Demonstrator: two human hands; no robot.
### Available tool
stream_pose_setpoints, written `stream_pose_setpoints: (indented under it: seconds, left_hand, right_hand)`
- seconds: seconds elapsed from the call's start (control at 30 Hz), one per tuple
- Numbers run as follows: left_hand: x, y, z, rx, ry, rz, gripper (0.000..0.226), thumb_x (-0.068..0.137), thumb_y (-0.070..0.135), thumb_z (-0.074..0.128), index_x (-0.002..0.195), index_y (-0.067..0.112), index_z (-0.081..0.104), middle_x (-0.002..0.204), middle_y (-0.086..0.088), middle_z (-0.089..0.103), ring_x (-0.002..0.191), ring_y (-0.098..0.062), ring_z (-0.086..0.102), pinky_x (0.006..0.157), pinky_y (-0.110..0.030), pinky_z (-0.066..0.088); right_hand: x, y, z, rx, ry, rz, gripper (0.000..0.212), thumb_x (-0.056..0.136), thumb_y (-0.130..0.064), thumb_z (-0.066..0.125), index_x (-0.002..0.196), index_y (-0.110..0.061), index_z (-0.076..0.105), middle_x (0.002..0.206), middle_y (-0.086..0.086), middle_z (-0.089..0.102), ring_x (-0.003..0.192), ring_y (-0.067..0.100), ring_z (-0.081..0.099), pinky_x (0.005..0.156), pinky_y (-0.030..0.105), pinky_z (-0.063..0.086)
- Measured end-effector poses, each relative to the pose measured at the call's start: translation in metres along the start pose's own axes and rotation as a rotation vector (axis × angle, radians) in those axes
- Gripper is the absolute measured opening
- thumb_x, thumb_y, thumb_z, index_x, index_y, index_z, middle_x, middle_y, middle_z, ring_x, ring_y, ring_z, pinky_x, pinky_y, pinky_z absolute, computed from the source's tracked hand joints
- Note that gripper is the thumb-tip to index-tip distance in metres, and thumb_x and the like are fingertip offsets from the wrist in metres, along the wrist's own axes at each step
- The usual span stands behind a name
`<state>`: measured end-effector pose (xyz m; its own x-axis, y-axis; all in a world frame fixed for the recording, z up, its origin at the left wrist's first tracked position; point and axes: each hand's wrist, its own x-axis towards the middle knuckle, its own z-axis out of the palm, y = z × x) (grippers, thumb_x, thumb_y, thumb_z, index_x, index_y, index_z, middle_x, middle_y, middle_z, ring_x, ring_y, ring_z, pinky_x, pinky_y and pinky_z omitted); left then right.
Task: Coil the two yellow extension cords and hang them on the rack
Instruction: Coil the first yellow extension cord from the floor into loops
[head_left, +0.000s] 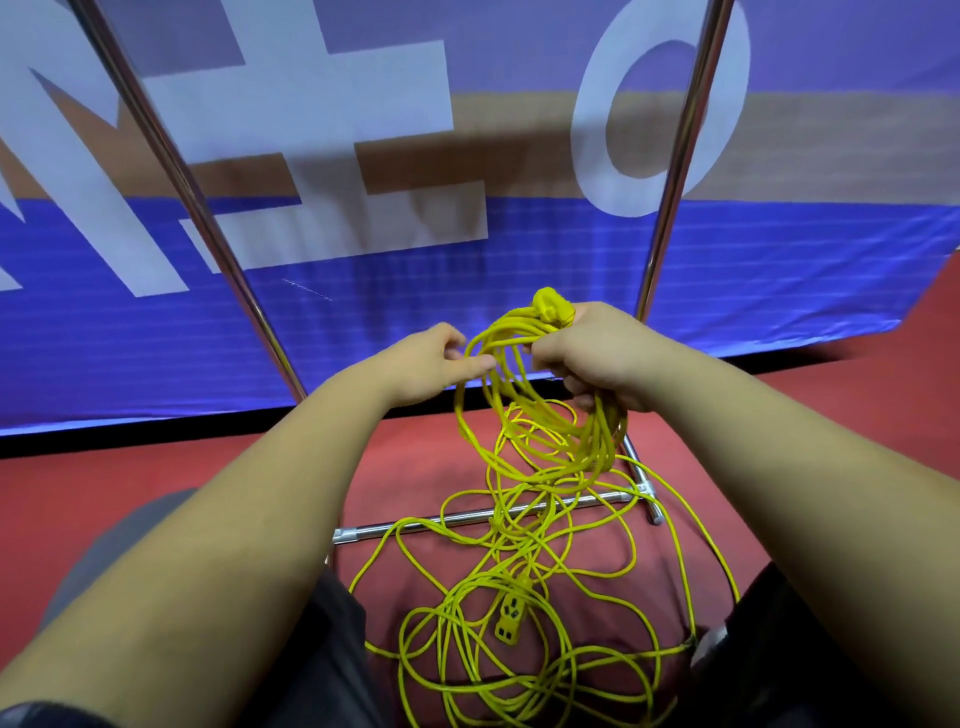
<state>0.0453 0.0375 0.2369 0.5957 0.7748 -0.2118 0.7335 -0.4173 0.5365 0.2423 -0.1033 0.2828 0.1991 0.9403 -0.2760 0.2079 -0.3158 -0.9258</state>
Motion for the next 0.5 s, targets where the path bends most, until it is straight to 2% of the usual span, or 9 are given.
stream_pose_setpoints:
  seconds: [0.07,0.13,0.2,0.27,0.3,0.37,0.5]
  left_hand:
    - [0.003,-0.011,0.013,-0.008,-0.104,-0.139,0.079,0.086,0.087,0.037,0.115,0.015,0.056,0.115,-0.01,0.069,0.103,-0.033,0.071,0.088,-0.043,0.056]
    - [0.001,-0.013,0.032,0.127,-0.219,-0.184,0.071,0.103,0.068,0.03,0.119,0.004,0.058,0.117,-0.022,0.07,0.099,-0.038,0.072,0.084,-0.038,0.054]
    - [-0.003,-0.014,0.057,0.319,-0.327,-0.156,0.056,0.109,0.048,0.041,0.143,0.005,0.052,0.137,-0.021,0.063,0.117,-0.034,0.065,0.095,-0.035,0.048]
    - [-0.008,-0.014,0.082,0.397,-0.472,-0.089,0.067,0.106,0.04,0.054,0.162,0.014,0.028,0.159,-0.012,0.046,0.14,-0.03,0.05,0.11,-0.032,0.04]
    - [-0.009,-0.014,0.093,0.389,-0.524,-0.057,0.077,0.104,0.039,0.059,0.165,0.018,0.017,0.163,-0.009,0.039,0.145,-0.029,0.045,0.114,-0.032,0.038]
    - [-0.012,-0.009,0.11,0.347,-0.544,-0.011,0.088,0.101,0.039,0.064,0.166,0.022,0.007,0.166,-0.008,0.034,0.148,-0.029,0.041,0.116,-0.033,0.036]
    - [-0.013,-0.002,0.128,0.282,-0.546,0.033,0.08,0.102,0.038,0.063,0.165,0.026,0.015,0.162,-0.006,0.042,0.143,-0.028,0.047,0.11,-0.03,0.038]
  right_hand:
    - [0.004,0.002,-0.006,0.04,0.098,0.022,0.02,0.085,-0.003,0.062,0.079,-0.017,0.049,0.061,0.008,0.035,0.044,0.019,0.029,0.045,0.027,0.034]
    - [0.007,0.003,-0.013,0.104,0.172,0.047,0.014,0.085,-0.004,0.061,0.086,-0.015,0.053,0.059,0.005,0.034,0.044,0.018,0.028,0.044,0.027,0.034]
    - [0.011,0.005,-0.02,0.195,0.206,0.066,0.019,0.086,-0.003,0.06,0.081,-0.019,0.049,0.057,0.002,0.032,0.043,0.016,0.026,0.044,0.026,0.033]
    - [0.014,0.004,-0.024,0.292,0.225,0.068,0.023,0.088,-0.003,0.059,0.081,-0.021,0.046,0.055,-0.001,0.03,0.042,0.015,0.024,0.043,0.024,0.029]
    - [0.014,0.003,-0.025,0.335,0.226,0.065,0.022,0.09,-0.004,0.058,0.081,-0.02,0.046,0.054,-0.002,0.029,0.042,0.014,0.022,0.042,0.023,0.027]
    - [0.015,0.002,-0.027,0.424,0.211,0.065,0.022,0.093,-0.005,0.056,0.082,-0.02,0.045,0.055,-0.003,0.026,0.04,0.013,0.02,0.041,0.022,0.024]
    - [0.017,-0.002,-0.031,0.56,0.169,0.073,0.023,0.093,-0.006,0.054,0.083,-0.023,0.043,0.055,-0.006,0.023,0.039,0.01,0.017,0.039,0.021,0.022]
